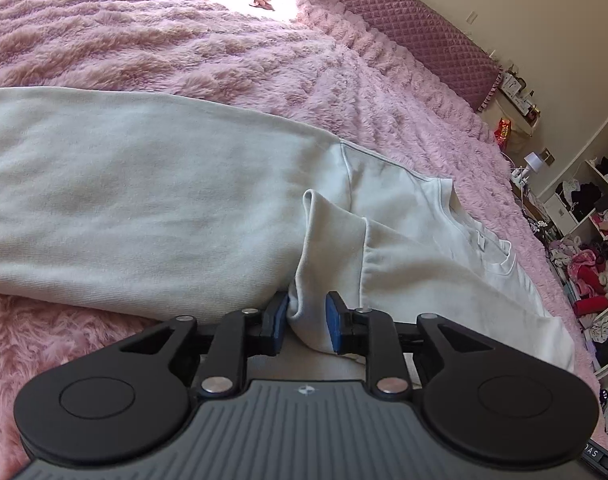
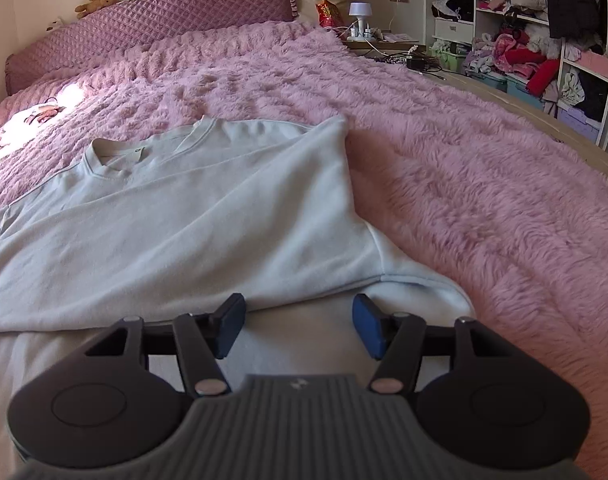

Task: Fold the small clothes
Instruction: 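Lift the sleeve and lay it across the sweatshirt body with the right gripper, then grasp the other sleeve cuff with the left gripper and fold it across the body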

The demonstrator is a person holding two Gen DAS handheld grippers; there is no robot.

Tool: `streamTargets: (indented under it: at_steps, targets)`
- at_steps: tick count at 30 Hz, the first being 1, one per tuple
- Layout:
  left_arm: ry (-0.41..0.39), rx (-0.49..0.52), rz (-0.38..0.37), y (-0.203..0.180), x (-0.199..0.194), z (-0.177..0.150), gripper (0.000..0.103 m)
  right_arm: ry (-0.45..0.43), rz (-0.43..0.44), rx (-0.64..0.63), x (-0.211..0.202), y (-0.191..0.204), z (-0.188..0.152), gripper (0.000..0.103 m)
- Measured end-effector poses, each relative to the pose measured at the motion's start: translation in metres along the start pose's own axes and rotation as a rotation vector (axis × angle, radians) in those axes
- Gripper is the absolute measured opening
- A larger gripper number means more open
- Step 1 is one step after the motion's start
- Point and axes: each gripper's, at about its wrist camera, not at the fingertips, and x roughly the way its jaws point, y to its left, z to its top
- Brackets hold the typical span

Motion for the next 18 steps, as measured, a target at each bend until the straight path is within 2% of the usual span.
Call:
streamTargets:
  at_steps: [1, 6, 9, 12, 16, 18]
  targets:
    - [-0.004, 0.005, -0.001, 0.0, -0.007, 0.0, 0.04, -0.006, 0.01, 0.004, -0.004, 0.001, 0.001, 0.056]
    - [-0.067, -0.015, 0.008, 0.014, -0.062, 0.0, 0.057, -0.049, 0.091, -0.012, -0.033, 0.03, 0.011, 0.056]
    - [-0.122, -0.081, 0.042, 0.042, -0.101, 0.0, 0.058, -0.066, 0.169, -0.047, -0.052, 0.064, 0.016, 0.057]
    - [-0.193, -0.18, 0.137, 0.08, -0.139, 0.001, 0.058, -0.08, 0.245, -0.1, -0.068, 0.104, 0.015, 0.057]
    - [-0.293, -0.264, 0.326, 0.126, -0.178, -0.001, 0.059, -0.079, 0.336, -0.169, -0.081, 0.16, 0.003, 0.057]
    - [-0.312, -0.31, 0.394, 0.151, -0.189, 0.002, 0.062, -0.063, 0.375, -0.202, -0.084, 0.188, -0.005, 0.057]
